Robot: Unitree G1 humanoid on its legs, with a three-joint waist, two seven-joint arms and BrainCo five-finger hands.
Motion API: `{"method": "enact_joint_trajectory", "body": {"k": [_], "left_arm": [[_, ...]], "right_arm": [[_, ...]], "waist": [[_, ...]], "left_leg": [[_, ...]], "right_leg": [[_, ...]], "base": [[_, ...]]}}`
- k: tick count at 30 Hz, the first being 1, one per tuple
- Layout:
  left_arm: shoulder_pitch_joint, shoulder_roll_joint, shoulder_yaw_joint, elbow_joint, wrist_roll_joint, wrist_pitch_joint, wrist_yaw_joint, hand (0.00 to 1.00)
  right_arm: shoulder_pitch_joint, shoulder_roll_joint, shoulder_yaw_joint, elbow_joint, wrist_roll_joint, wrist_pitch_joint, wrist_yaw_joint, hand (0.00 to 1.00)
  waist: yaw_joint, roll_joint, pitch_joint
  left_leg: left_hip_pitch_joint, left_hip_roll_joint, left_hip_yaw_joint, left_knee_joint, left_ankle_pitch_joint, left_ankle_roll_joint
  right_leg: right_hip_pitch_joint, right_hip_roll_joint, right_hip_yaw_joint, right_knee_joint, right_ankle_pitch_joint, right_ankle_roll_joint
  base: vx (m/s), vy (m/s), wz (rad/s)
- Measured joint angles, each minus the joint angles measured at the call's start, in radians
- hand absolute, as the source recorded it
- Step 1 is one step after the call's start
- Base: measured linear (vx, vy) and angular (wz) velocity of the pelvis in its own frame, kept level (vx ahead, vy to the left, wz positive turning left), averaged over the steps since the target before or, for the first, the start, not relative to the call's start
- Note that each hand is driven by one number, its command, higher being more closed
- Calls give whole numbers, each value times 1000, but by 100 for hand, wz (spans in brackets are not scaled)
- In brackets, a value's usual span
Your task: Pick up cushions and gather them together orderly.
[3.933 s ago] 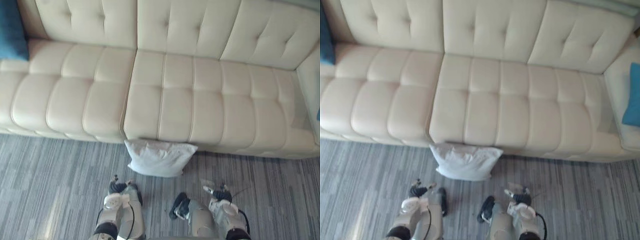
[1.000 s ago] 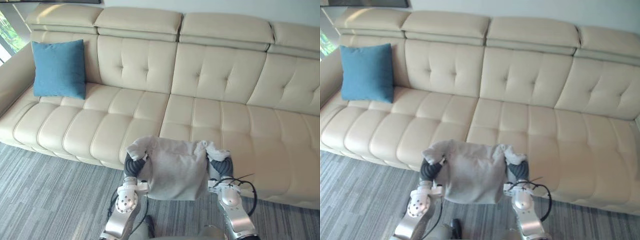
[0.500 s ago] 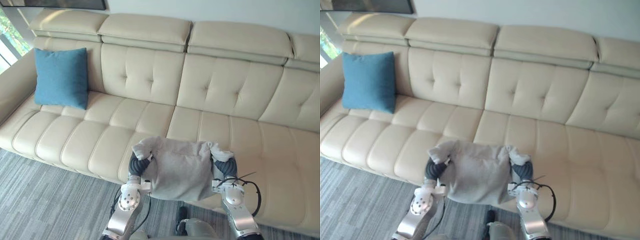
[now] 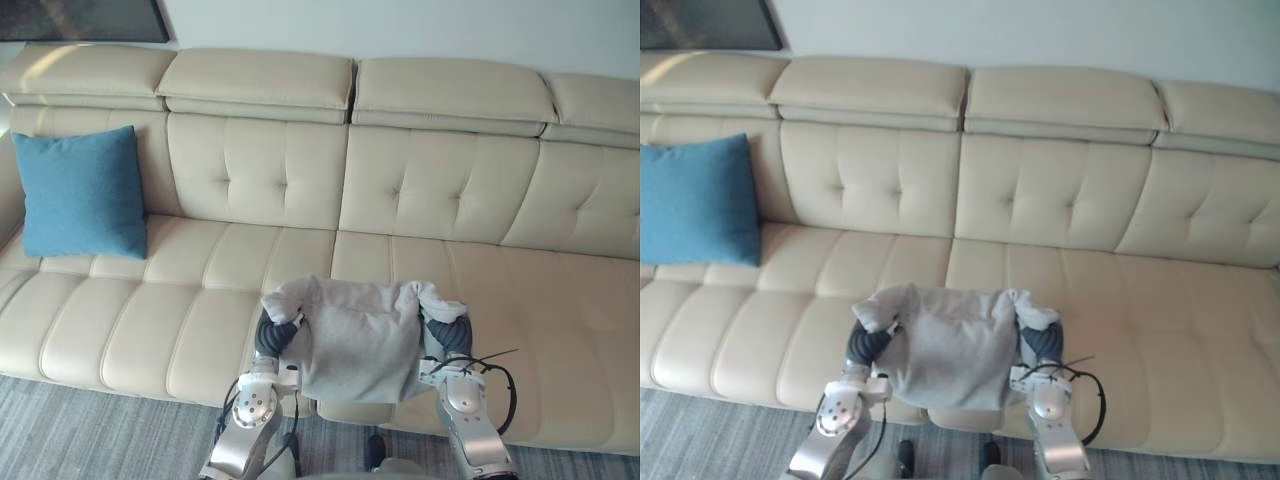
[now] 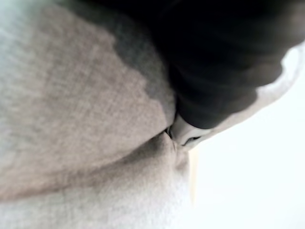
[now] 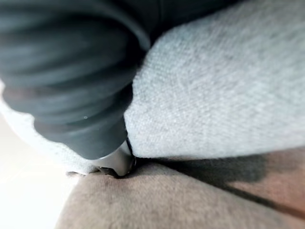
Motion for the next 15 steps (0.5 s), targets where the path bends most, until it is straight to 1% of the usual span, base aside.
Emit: {"method": "enact_joint_trajectory", "body": {"k": [3, 4, 8, 12, 15], "left_arm": [[0, 4, -4, -16, 1, -1, 0, 100], [-4, 13, -7, -20, 6, -1, 0, 100], [-19, 32, -9, -29, 9, 2, 4, 100], [-112, 44, 12, -29, 31, 3, 46, 100], [-196, 46, 46, -29, 49, 2, 77, 100]], "right_arm": [[-1, -1, 0, -1, 0, 0, 1, 100], [-3, -2, 1, -1, 0, 0, 1, 100], [-41, -10, 2, 0, 0, 0, -1, 100], [-147, -37, 11, 0, -2, 0, -17, 100], [-247, -49, 21, 4, -2, 0, -36, 100]], "waist": [[1, -1, -1], [1, -1, -1], [1, 1, -2], [0, 0, -2], [0, -1, -2]], "left_leg": [[7, -3, 1, -24, 6, 3], [7, -3, 1, -32, 10, 2], [22, 2, 7, -69, 26, -2], [22, 10, 9, -94, 45, -6], [-5, 15, 9, -102, 60, -8]], "right_leg": [[4, -1, 3, -18, 2, 4], [8, 1, 4, -35, 12, 8], [16, 8, 14, -72, 33, 1], [15, 20, 17, -103, 60, -7], [-14, 27, 22, -111, 76, -13]], "base": [[17, 7, 0], [21, -18, -5], [6, -26, -11], [-40, -29, -6], [-76, -23, -5]]}}
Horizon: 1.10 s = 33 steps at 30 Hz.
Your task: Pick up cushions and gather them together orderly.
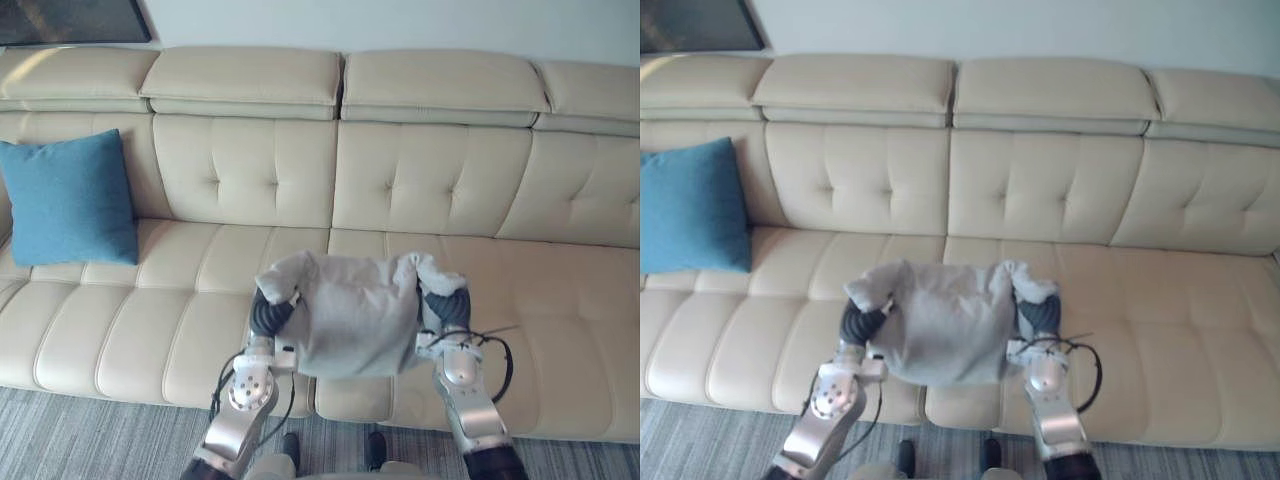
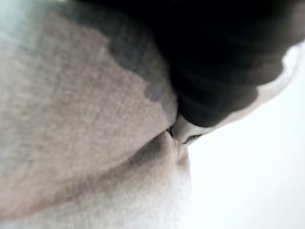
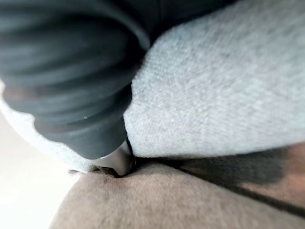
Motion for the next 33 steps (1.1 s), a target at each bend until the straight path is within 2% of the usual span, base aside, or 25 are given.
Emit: {"method": "enact_joint_trajectory", "body": {"k": [2, 7, 9, 14, 17, 19, 20, 24, 27, 31, 33], "left_arm": [[-63, 1, 38, 4, 0, 0, 36, 100], [-154, 11, 53, 47, 0, -1, 75, 100], [-246, 32, 65, 78, 0, -1, 87, 100], [-435, 61, 94, 191, 0, 4, 126, 100], [-543, 86, 108, 225, 0, 9, 150, 100], [-661, 106, 135, 306, 0, 10, 168, 100], [-717, 114, 141, 355, 1, 9, 170, 0], [-870, 140, 172, 459, 0, 6, 191, 0], [-1001, 200, 187, 560, 0, -8, 202, 0], [-1089, 252, 192, 654, 0, -9, 191, 0], [-1148, 314, 194, 711, 2, -9, 163, 0]], "right_arm": [[-98, -3, 24, 22, 0, -1, -19, 100], [-194, -10, 30, 102, 4, -1, -25, 100], [-269, -10, 30, 136, 23, 1, -41, 100], [-407, -7, 28, 189, 61, 8, -62, 100], [-500, -8, 18, 199, 81, 8, -89, 100], [-621, -9, 5, 262, 80, 7, -106, 100], [-677, -10, -8, 299, 80, 7, -115, 0], [-814, -31, -25, 357, 79, 0, -150, 0], [-936, -52, -67, 434, 78, -3, -180, 0], [-1015, -94, -82, 489, 80, -4, -181, 0], [-1076, -145, -96, 560, 103, -8, -178, 0]], "waist": [[0, -1, 2], [8, -4, 12], [13, -11, 65], [26, -26, 133], [28, -27, 175], [27, -27, 216], [27, -27, 224], [24, -27, 262], [15, -28, 290], [5, -30, 297], [-2, -30, 300]], "left_leg": [[-34, 0, 3, -25, 29, -3], [-85, 4, -3, -50, 66, -6], [-144, 7, -1, -53, 91, -5], [-229, 11, 16, -68, 133, -4], [-271, 14, 16, -68, 151, -7], [-290, 16, 17, -83, 173, -10], [-306, 17, 16, -98, 188, -12], [-333, 17, 15, -138, 228, -13], [-340, 14, 15, -168, 247, -12], [-349, 10, 14, -168, 248, -10], [-354, 9, 14, -168, 248, -10]], "right_leg": [[-45, 5, 4, -5, 22, -7], [-106, 10, 1, -5, 48, -10], [-168, 11, 4, -5, 77, -12], [-269, 9, 13, -5, 120, -18], [-312, 10, 13, -5, 137, -18], [-341, 13, 13, -5, 149, -23], [-363, 14, 12, -5, 153, -21], [-409, 19, 12, -5, 172, -22], [-429, 20, 12, -5, 175, -20], [-439, 17, 12, -5, 176, -18], [-444, 17, 13, -5, 181, -11]], "base": [[-94, -22, -7], [-93, -19, 2], [-153, -8, -4], [-137, -14, -10], [-121, -8, -3], [-100, -12, -3], [-101, -17, -3], [-75, -1, 0], [-60, 15, 0], [-9, 6, 0], [-5, 17, -1]]}}
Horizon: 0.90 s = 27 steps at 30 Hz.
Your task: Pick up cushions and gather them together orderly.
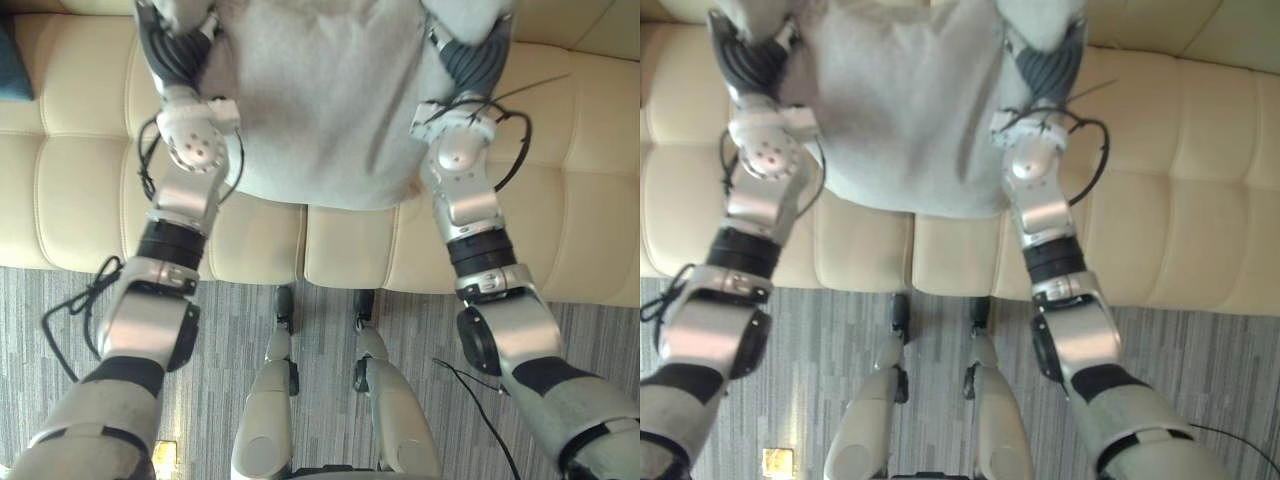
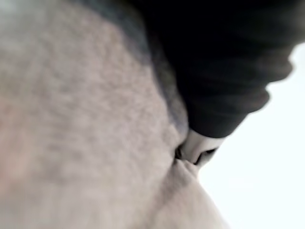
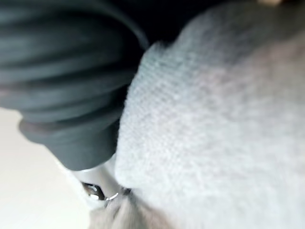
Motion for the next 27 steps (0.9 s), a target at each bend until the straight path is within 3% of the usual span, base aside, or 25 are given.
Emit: {"method": "enact_joint_trajectory", "body": {"k": [7, 12, 15, 17, 18, 21, 27], "left_arm": [[-17, 72, 82, 35, -11, -2, -34, 0], [11, 171, 185, 49, -151, -19, -104, 0], [111, 221, 250, 16, -185, -37, -139, 0], [286, 215, 307, -76, -200, -46, -161, 0], [325, 206, 320, -94, -200, -46, -163, 0], [613, 76, 380, -207, -199, -45, -183, 0], [1034, -221, 360, -343, -156, -37, -262, 0]], "right_arm": [[-51, -99, -42, 32, 126, -27, 23, 0], [-16, -225, -87, 75, 259, -33, 75, 0], [84, -266, -125, 38, 301, -37, 118, 0], [255, -283, -163, -68, 327, -49, 149, 0], [292, -283, -166, -88, 329, -50, 158, 0], [599, -232, -196, -210, 326, -52, 214, 0], [989, -8, -233, -253, 252, -39, 305, 0]], "waist": [[-18, -5, 22], [-16, -5, 22], [-15, -5, 21], [-14, -5, 21], [-14, -5, 21], [-11, -6, 11], [-12, -6, -44]], "left_leg": [[1, -7, -2, 0, 0, 0], [16, -6, 0, 0, 0, 1], [41, 2, 0, 0, -3, 3], [60, 3, 0, 0, -6, 1], [66, 3, 0, 0, -8, 1], [110, 2, 0, 0, -21, 0], [169, 0, -2, 0, -49, -2]], "right_leg": [[0, -5, 3, 0, 3, 3], [14, -5, 5, 0, 2, 3], [39, -4, 5, -1, -1, 6], [58, -5, 3, -1, -11, 17], [64, -5, 3, -1, -12, 19], [110, -6, 2, -1, -28, 21], [170, -8, -2, -1, -65, 27]], "base": [[-16, 23, 0], [-30, 20, -2], [-39, 13, 0], [-34, 8, 3], [0, 0, 0], [0, 0, 0], [10, -3, 2]]}}
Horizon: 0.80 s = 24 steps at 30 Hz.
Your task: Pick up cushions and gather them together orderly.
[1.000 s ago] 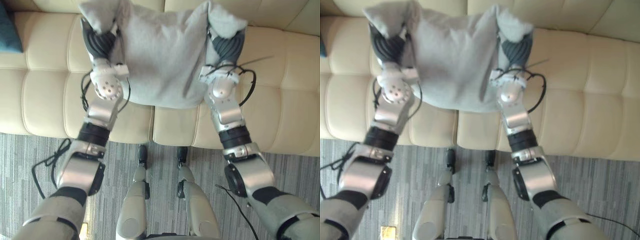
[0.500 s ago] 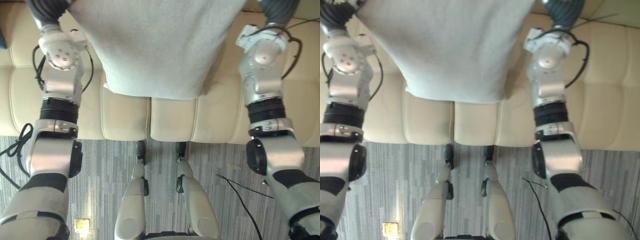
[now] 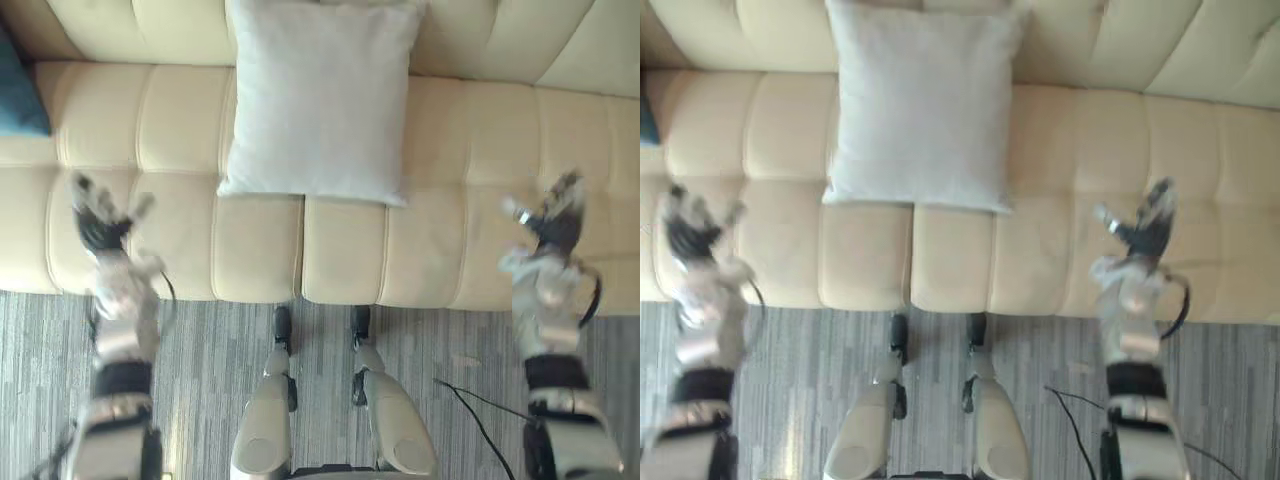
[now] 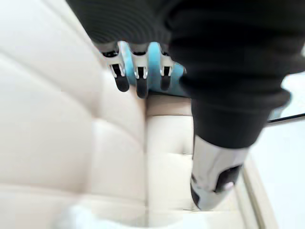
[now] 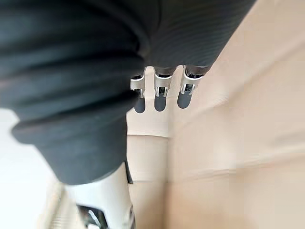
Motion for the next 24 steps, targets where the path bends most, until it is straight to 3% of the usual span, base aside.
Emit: {"method": "enact_joint_trajectory", "body": {"k": [3, 5, 11, 17, 24], "left_arm": [[201, -115, -39, 17, 15, 17, -74, 0], [261, -148, -53, 59, 17, 25, -105, 0], [316, -224, -88, 297, 100, 66, -196, 0], [306, -252, -87, 523, 175, 85, -214, 0], [290, -243, -71, 603, 246, 88, -213, 0]], "right_arm": [[213, 127, -5, 4, -65, 25, 52, 0], [287, 172, -3, 18, -105, 28, 70, 0], [359, 232, 45, 246, -202, 49, 130, 0], [357, 249, 35, 502, -215, 79, 154, 0], [351, 253, -15, 592, -208, 87, 162, 0]], "waist": [[-1, 3, -91], [-1, 4, -130], [2, 10, -249], [6, 25, -301], [7, 21, -327]], "left_leg": [[53, -3, -2, 1, -29, -6], [87, -2, -1, 1, -47, -3], [173, 1, 5, 1, -79, -1], [254, 1, 9, 0, -105, -7], [303, -3, -1, 0, -115, -2]], "right_leg": [[56, 2, -7, 0, -28, 2], [94, 2, -12, 0, -42, 3], [182, -5, -33, 0, -81, 0], [263, -6, -34, 0, -110, 6], [317, -6, -51, 0, -125, 18]], "base": [[67, -8, 4], [93, -1, 7], [70, 4, 4], [69, -3, 0], [60, -4, 5]]}}
